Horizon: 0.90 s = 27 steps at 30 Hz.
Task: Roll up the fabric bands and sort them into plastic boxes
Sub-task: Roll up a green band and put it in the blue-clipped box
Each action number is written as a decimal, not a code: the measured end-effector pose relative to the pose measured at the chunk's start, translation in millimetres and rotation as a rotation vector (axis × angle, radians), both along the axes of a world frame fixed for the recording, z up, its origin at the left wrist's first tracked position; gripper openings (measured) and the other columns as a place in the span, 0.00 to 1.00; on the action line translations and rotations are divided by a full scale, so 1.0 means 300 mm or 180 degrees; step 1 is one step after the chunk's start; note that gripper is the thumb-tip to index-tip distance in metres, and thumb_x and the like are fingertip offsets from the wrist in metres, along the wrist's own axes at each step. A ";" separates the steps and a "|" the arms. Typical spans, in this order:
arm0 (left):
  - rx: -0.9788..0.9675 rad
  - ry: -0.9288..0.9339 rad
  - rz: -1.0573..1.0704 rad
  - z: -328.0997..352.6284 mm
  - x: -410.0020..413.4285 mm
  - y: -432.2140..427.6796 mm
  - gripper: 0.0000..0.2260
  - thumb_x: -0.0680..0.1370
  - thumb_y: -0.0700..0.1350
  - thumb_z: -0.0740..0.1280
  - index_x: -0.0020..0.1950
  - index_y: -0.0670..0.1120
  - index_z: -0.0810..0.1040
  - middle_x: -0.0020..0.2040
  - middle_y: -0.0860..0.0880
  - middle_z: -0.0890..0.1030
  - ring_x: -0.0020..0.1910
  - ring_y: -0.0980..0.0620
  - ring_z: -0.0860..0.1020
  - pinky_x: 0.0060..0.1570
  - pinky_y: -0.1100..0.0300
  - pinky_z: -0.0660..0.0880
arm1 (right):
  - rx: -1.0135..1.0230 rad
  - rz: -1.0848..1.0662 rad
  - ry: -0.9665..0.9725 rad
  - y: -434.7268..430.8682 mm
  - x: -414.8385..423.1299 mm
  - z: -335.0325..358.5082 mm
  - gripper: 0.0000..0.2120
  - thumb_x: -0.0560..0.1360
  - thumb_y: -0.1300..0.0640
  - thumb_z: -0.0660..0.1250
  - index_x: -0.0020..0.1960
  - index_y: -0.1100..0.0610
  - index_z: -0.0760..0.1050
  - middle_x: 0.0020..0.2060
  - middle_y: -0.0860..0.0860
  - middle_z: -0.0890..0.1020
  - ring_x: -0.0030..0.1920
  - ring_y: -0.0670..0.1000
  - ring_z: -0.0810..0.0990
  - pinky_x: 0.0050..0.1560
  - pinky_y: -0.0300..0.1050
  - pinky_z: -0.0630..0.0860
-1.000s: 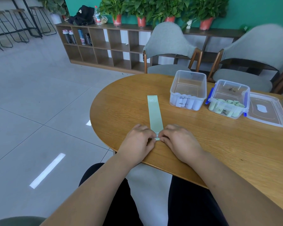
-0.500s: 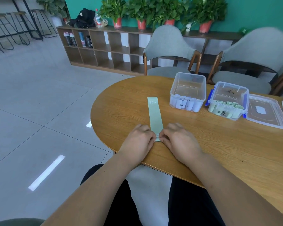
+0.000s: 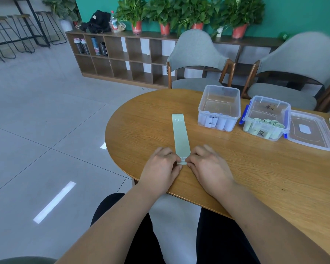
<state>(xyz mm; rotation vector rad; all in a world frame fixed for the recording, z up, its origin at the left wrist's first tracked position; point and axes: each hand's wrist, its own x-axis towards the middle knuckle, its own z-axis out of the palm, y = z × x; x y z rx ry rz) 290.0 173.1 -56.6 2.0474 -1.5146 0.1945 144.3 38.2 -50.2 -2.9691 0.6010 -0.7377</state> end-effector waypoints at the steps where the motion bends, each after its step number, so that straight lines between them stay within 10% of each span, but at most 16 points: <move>1: 0.0008 0.0040 0.0036 -0.001 -0.002 -0.002 0.05 0.79 0.47 0.73 0.54 0.49 0.85 0.50 0.55 0.80 0.53 0.52 0.74 0.53 0.59 0.74 | -0.0009 -0.0018 -0.0039 0.000 0.001 -0.004 0.03 0.78 0.53 0.73 0.48 0.50 0.85 0.45 0.45 0.79 0.49 0.51 0.76 0.40 0.48 0.78; 27: -0.0057 0.0047 0.0357 0.002 -0.009 -0.036 0.03 0.78 0.44 0.73 0.50 0.49 0.86 0.46 0.54 0.81 0.48 0.50 0.76 0.48 0.53 0.78 | 0.0252 -0.0150 -0.0210 -0.016 0.019 -0.010 0.06 0.76 0.54 0.75 0.53 0.48 0.84 0.46 0.43 0.82 0.47 0.51 0.79 0.41 0.47 0.79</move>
